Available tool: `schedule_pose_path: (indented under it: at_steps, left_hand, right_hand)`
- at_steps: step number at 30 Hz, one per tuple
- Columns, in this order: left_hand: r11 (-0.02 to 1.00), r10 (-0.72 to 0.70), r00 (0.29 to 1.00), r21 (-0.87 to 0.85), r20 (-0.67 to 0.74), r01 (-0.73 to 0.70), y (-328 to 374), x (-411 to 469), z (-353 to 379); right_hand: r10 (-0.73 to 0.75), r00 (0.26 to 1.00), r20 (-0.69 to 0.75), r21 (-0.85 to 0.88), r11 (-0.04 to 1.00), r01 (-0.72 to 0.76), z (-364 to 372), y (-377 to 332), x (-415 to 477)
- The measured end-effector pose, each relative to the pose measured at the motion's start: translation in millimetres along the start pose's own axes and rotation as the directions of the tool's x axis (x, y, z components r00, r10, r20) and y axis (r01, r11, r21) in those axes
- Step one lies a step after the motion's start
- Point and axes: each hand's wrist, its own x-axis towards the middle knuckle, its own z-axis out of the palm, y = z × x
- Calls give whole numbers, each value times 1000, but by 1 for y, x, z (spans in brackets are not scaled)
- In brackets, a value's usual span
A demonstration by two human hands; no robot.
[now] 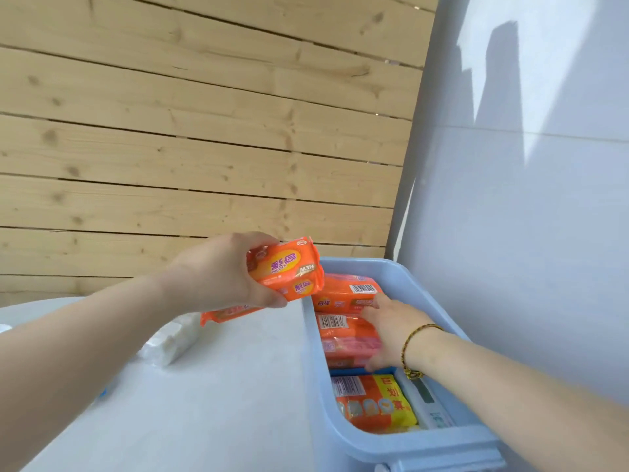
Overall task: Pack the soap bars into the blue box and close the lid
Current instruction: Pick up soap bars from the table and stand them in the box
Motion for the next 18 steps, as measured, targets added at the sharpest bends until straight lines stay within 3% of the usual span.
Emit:
schedule_pose_path:
  at_steps: [5,7,9,10,11,12,13,14,15,16,18]
  left_hand:
    - [993,111,994,-42,10,-110,34,21,12]
    - [986,159,987,-51,36,-157,49,30,17]
    - [977,212,975,-54,70,-208,64,39,26]
    - [971,236,968,-54,85,-232,71,43,32]
    - [966,258,961,-55,103,-253,77,46,39]
    - [962,273,953,-59,133,-268,81,49,46]
    - [961,275,946,-60,171,-269,84,50,54]
    - [964,265,942,-51,208,-260,86,51,63]
    - [968,247,939,-24,239,-248,86,52,71]
    - [970,228,937,15,266,-241,85,53,80]
    - [970,180,934,103,307,-220,78,53,89]
  right_hand:
    - [-6,995,99,78,997,-1,-8,1,2]
    - [-6,988,154,367,929,-52,-13,12,-1]
    - [88,996,-18,633,772,-57,-19,30,-6]
    - [236,949,-207,673,739,-37,-20,40,-5]
    - [408,826,-390,679,733,-41,-19,50,-3]
    - [535,699,-474,712,700,-53,-19,56,-1]
    - [608,653,-452,764,642,-69,-17,59,0]
    - [629,686,-367,811,577,-95,-16,59,2]
    - [580,773,-256,842,527,-117,-12,59,6]
    - [505,846,-170,838,526,-146,-7,59,8]
    - [423,896,-135,773,611,-172,-3,55,10]
